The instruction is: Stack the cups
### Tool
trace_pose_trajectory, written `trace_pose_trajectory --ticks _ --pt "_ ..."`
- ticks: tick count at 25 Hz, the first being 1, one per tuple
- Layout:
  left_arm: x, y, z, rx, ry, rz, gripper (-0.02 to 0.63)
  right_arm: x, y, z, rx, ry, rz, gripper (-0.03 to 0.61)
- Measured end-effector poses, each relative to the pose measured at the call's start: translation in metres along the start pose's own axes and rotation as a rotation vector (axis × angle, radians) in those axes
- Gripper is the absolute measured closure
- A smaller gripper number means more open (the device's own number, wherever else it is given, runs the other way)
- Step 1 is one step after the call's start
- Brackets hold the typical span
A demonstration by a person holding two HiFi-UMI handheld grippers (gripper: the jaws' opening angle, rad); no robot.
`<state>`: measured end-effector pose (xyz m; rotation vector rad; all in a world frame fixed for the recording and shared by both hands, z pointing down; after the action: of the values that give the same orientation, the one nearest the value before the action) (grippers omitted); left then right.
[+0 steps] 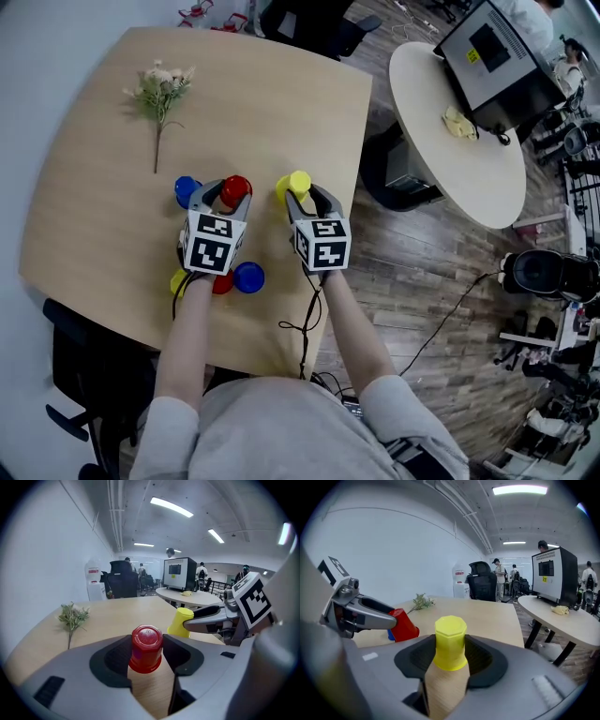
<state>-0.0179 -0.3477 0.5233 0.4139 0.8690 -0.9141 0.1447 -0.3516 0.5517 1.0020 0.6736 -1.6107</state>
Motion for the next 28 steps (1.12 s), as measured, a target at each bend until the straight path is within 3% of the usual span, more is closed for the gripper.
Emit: trace_pose_trajectory --ticks 8,15,28 --pt "0.021 0.006 -0.063 -0.003 0.044 0.093 0.402 0.023 -0.031 -0.051 0.053 0.052 -0.009 0.376" --pt "0.019 0.006 -0.133 -0.052 0.109 0.03 0.403 0.032 -0.069 -0.099 0.094 0.079 0.016 0.376" --pt "-0.051 0.015 -0.198 -0.08 0.051 0.051 0.402 0.01 -0.138 -0.156 0.105 0.074 -0.021 0.376"
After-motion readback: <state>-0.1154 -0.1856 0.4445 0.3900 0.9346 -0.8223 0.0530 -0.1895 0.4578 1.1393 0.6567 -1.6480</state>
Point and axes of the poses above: the fingertips, and each gripper's own axes: z forward along the fingers, y to its right, x out of its top, the point moved 4 cm from there along -z, backward along the fingers, and after that the axes turned 5 degrees about -x, right-handed, at the moved point
